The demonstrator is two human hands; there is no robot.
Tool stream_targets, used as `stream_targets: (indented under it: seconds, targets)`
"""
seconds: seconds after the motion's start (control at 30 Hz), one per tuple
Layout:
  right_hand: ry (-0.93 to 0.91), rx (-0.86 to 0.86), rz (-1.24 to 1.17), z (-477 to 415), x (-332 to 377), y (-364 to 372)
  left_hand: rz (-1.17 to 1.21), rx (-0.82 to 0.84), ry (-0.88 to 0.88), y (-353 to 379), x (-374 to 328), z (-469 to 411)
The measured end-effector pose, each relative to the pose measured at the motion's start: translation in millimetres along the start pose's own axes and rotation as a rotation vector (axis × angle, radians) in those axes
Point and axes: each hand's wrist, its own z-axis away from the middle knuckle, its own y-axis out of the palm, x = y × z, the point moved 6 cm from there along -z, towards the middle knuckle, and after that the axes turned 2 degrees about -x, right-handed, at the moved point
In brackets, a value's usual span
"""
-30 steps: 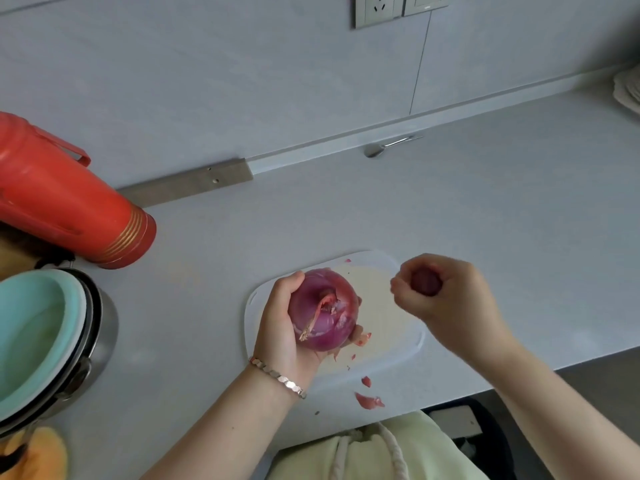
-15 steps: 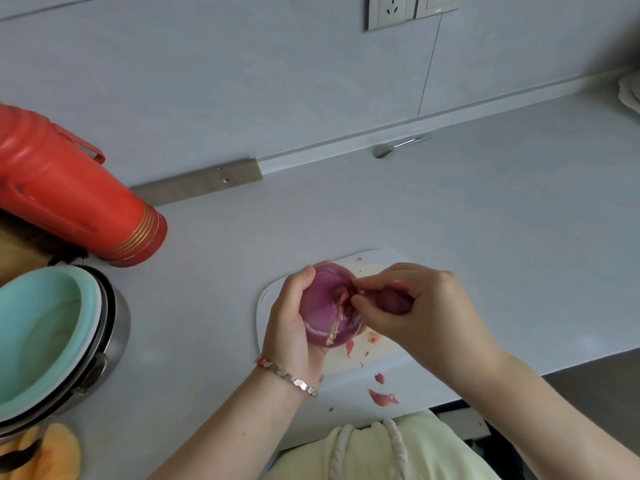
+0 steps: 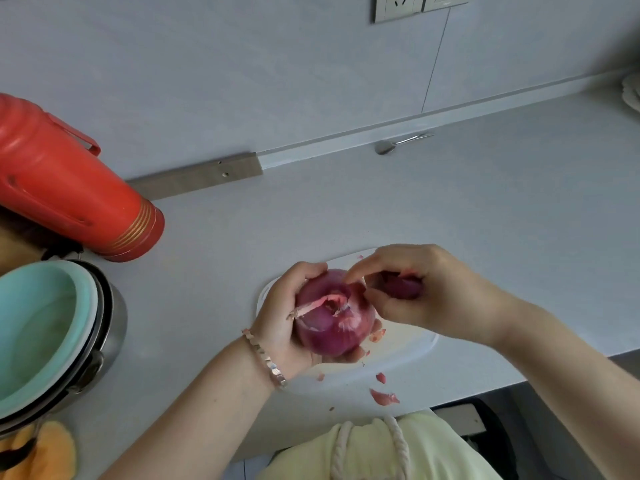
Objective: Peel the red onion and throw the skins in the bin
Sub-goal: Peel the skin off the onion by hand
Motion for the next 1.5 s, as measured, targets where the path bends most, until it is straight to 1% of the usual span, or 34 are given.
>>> stream_targets:
  seconds: [0.1, 0.2, 0.33, 0.57, 0.73, 0.87, 1.0, 1.1, 1.33, 1.43, 1.5]
  targets:
    - [0.01, 0.139, 0.005, -5.1, -1.6, 0.1, -0.06, 0.034, -0.136, -3.9, 2.8, -0.8]
    - [0.011, 0.219, 0.026, -6.6, -1.6, 0.6, -0.099, 0.066, -0.215, -5.4, 2.9, -1.8]
    - [0.022, 0.178, 0.0, -6.5, -3.5, 1.2, -0.13, 0.042, -0.223, -3.2, 0.7, -2.7]
    - [-0.044, 0.16, 0.092, -3.6, -0.1, 4.6, -0.14, 0.011, -0.217, -5.4, 1.3, -5.8]
    - [-0.001, 0.142, 0.053, -4.5, -2.5, -0.5, -0.159, 0.013, -0.225, -5.1, 1.2, -8.3]
    - [-0.037, 0.157, 0.098, -6.0, -1.3, -0.1, -0.132, 0.013, -0.27, -7.8, 6.0, -9.2]
    - [-0.048, 0.143, 0.106, -6.8, -2.1, 0.5, -0.091, 0.011, -0.276, -7.3, 5.9, -8.6]
    - [-0.063, 0.171, 0.124, -8.1, -2.2, 1.7, -0.1, -0.006, -0.288, -7.5, 5.0, -8.6]
    - [-0.107, 0.321, 0.204, -11.5, -3.1, 10.5, -0.203, -0.021, -0.34, -11.9, 10.3, -11.1]
    - [-0.152, 0.334, 0.256, -12.8, -5.9, 15.2, -0.145, -0.018, -0.34, -13.6, 13.0, -12.2]
    - [-0.176, 0.287, 0.273, -12.2, -7.1, 14.6, -0.068, 0.006, -0.333, -12.4, 14.2, -12.0]
